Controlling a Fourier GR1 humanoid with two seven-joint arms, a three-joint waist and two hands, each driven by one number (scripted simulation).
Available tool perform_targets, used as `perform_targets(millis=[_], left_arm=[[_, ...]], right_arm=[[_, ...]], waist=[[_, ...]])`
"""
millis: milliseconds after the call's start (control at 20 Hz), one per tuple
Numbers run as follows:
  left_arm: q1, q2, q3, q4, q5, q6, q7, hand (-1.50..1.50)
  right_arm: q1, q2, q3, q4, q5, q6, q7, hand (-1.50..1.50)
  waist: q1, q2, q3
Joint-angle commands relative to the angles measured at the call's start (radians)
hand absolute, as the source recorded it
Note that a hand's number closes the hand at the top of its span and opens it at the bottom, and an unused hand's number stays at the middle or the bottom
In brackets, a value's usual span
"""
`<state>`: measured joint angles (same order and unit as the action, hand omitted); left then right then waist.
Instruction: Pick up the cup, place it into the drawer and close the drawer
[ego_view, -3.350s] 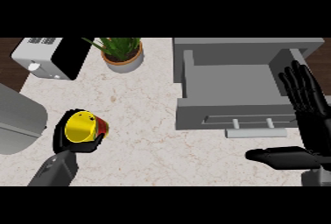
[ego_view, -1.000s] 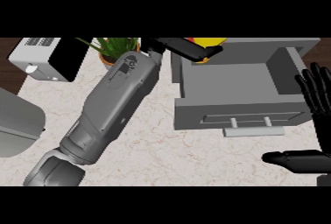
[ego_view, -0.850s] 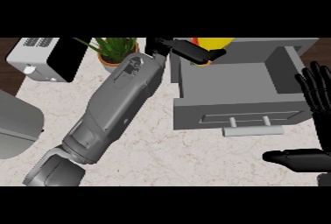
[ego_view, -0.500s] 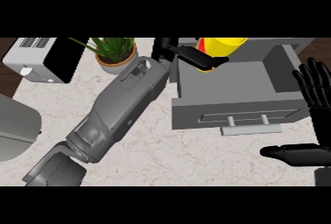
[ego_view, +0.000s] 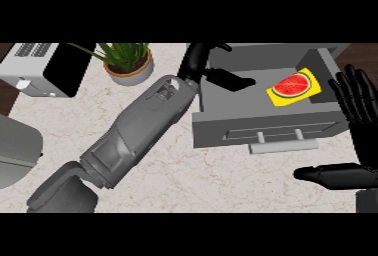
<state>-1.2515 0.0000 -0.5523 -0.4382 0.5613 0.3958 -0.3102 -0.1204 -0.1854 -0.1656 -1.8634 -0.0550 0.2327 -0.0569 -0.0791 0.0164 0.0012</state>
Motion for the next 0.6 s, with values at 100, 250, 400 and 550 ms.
perform_targets(millis=[100,250,400,550], left_arm=[[0.011,0.000,-0.156,-0.018,0.007,0.102,0.086,-1.50],[-0.021,0.000,-0.138,-0.001,0.029,0.117,0.041,-1.50],[-0.017,0.000,-0.114,-0.016,0.064,0.115,-0.027,-1.50],[-0.020,0.000,-0.101,-0.064,0.090,0.114,-0.056,-1.50]], right_arm=[[-0.014,-0.017,-0.015,0.011,-0.019,0.019,-0.005,-1.50],[0.008,-0.018,-0.019,0.003,-0.034,0.038,-0.031,-1.50],[-0.035,-0.012,-0.033,-0.012,-0.106,0.040,0.034,-1.50],[0.016,0.009,-0.002,-0.042,-0.190,0.100,0.047,-1.50]], waist=[[-0.017,0.001,0.001],[-0.012,0.003,0.000],[-0.009,0.004,0.000],[0.004,-0.003,0.000]])
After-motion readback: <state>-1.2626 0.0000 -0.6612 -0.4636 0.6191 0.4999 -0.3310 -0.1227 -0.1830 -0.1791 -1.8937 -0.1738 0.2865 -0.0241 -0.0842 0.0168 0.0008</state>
